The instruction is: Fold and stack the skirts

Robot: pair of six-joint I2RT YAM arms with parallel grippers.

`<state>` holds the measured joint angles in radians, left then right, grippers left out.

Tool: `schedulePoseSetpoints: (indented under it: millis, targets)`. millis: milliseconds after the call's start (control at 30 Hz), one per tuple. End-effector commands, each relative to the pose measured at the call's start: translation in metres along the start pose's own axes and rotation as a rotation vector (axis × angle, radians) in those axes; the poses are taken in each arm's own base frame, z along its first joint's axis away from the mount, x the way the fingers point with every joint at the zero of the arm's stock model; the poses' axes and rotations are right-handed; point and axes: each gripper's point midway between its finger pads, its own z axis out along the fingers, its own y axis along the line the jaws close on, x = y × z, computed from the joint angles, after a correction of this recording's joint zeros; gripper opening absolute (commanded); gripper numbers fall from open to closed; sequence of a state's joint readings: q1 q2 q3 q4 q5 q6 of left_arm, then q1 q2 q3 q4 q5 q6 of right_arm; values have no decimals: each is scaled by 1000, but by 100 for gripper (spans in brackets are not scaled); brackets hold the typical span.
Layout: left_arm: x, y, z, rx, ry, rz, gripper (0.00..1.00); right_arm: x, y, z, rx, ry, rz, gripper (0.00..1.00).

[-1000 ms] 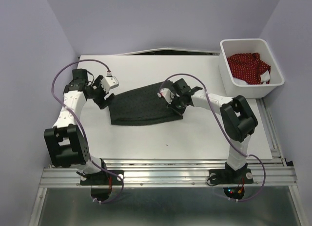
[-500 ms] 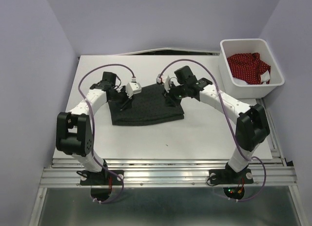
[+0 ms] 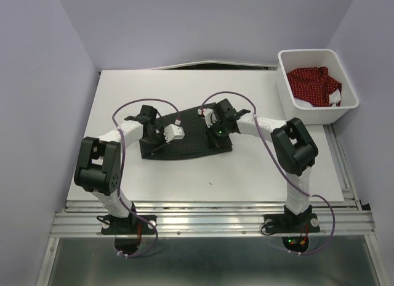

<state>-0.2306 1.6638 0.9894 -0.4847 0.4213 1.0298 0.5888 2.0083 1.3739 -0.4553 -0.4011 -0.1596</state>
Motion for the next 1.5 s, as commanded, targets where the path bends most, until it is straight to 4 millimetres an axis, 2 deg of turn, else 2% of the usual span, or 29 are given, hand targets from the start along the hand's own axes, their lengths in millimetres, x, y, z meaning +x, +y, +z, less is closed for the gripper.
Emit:
schedulePoseSetpoints:
  millis: [0, 33, 100, 133, 167, 200, 233, 267, 300, 333, 367, 400, 433, 500, 533, 567, 633, 667, 767, 867, 1033, 1100, 1133, 1167, 1233, 1333, 1367, 1433, 1467]
  targets:
    - [2, -14, -14, 13, 16, 39, 7, 26, -16, 5, 69, 62, -81, 10]
    - [-1, -19, -18, 25, -2, 45, 17, 37, -26, 5, 115, 99, -112, 9]
    - [-25, -20, -39, -24, -111, 77, 37, 40, -44, 1, 189, 130, -209, 9]
    - [-35, -18, -47, -67, -163, 100, 45, 38, -65, -6, 225, 120, -207, 10]
    - [-49, -20, -66, -131, -238, 105, 60, 28, -82, -10, 258, 114, -260, 11]
    - [-64, -9, -79, -211, -301, 124, 66, 23, -102, -15, 300, 113, -278, 11]
    - [-70, -8, -90, -254, -335, 131, 73, 17, -114, -18, 330, 115, -320, 12]
    - [-78, -6, -110, -330, -377, 156, 78, 6, -125, -21, 368, 109, -397, 14]
    - [-80, -5, -118, -369, -394, 148, 84, -6, -138, -28, 417, 85, -416, 16]
    - [-81, 0, -124, -428, -414, 149, 94, -17, -144, -32, 452, 64, -436, 18]
    - [-79, 5, -137, -505, -412, 151, 98, -28, -152, -38, 489, 35, -427, 22]
    - [-69, 6, -134, -528, -392, 145, 98, -56, -153, -50, 514, -27, -425, 25]
    - [-69, 12, -141, -580, -401, 153, 98, -73, -144, -54, 482, -82, -429, 34]
    - [-58, 16, -139, -594, -372, 160, 99, -98, -127, -65, 432, -179, -347, 51]
    - [-50, 16, -134, -587, -357, 165, 98, -123, -116, -79, 403, -247, -342, 56]
    - [-42, 20, -135, -600, -333, 207, 98, -132, -92, -77, 300, -282, -334, 59]
    - [-33, 13, -124, -574, -319, 291, 98, -144, -62, -77, 201, -316, -282, 60]
    - [-32, 12, -124, -586, -289, 418, 99, -145, -43, -73, 123, -328, -270, 61]
    - [-33, -1, -108, -545, -296, 623, 95, -149, -8, -59, -16, -351, -190, 60]
    - [-24, -10, -88, -469, -263, 729, 88, -150, 7, -46, -110, -351, -143, 57]
    - [-5, -2, -56, -467, -177, 869, 84, -145, 24, -18, -225, -316, -40, 55]
    - [-2, 3, -48, -476, -166, 881, 84, -143, 40, -13, -266, -306, -38, 54]
    - [-9, 10, -53, -508, -196, 832, 84, -137, 40, -11, -261, -295, -17, 54]
    - [-13, 10, -52, -490, -229, 790, 84, -142, 50, -8, -247, -326, -54, 55]
    - [-25, 24, -75, -500, -329, 583, 84, -137, 61, -11, -196, -339, -5, 56]
    - [-38, 37, -116, -530, -479, 328, 85, -139, 71, -7, -64, -352, 38, 51]
    - [-30, 43, -134, -555, -524, 167, 85, -138, 68, -8, 2, -353, 56, 51]
    - [-21, 43, -153, -561, -557, 31, 86, -135, 85, -3, 38, -342, 35, 49]
    - [-10, 47, -173, -606, -593, -96, 87, -136, 81, -4, 110, -354, 12, 49]
